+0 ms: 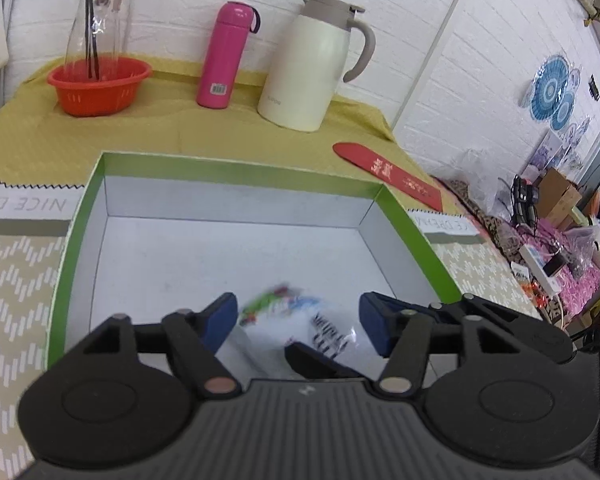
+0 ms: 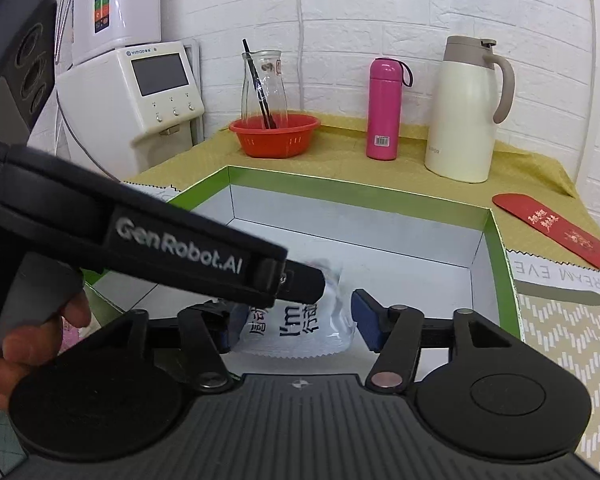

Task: Organize snacks
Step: 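Carry the white chip bag into the green box and release it, then grasp the brown jerky pack with the left gripper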

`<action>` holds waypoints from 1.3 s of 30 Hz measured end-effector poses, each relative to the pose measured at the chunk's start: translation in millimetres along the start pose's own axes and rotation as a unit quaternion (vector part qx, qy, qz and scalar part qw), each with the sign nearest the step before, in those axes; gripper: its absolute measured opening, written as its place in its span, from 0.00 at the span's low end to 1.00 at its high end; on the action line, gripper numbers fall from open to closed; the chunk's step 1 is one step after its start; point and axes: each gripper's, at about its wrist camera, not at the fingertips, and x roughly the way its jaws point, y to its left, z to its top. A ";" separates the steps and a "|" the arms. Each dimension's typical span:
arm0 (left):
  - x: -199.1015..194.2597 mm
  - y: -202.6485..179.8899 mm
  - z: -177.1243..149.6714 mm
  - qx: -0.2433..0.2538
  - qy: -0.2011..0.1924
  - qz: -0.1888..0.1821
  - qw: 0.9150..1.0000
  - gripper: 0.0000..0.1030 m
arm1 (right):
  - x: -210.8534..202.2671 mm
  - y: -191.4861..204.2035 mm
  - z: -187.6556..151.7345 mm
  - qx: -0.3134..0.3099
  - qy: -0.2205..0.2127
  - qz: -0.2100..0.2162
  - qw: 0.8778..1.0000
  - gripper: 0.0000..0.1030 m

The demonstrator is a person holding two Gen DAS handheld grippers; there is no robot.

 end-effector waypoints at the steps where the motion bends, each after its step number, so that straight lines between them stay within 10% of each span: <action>1: -5.5 0.2 -0.4 0.000 -0.013 -0.003 1.000 0.69 | -3.0 1.3 -1.0 -0.008 -0.007 -0.005 1.000 1.00; 5: -27.3 -7.8 -0.1 0.014 -0.051 0.035 0.998 0.89 | -20.0 7.8 -1.8 -0.043 -0.036 -0.025 0.998 1.00; 16: -100.0 -35.3 -21.4 0.033 -0.096 0.052 0.993 0.89 | -79.6 29.8 -0.2 -0.071 -0.045 -0.073 0.994 1.00; 28: -157.6 -26.0 -101.7 -0.001 -0.071 0.062 0.996 0.89 | -163.2 35.7 -63.1 -0.003 -0.120 -0.015 0.993 1.00; 39: -171.7 19.2 -168.0 -0.070 -0.032 0.035 0.996 0.89 | -122.9 44.1 -69.7 -0.005 -0.033 0.013 0.999 1.00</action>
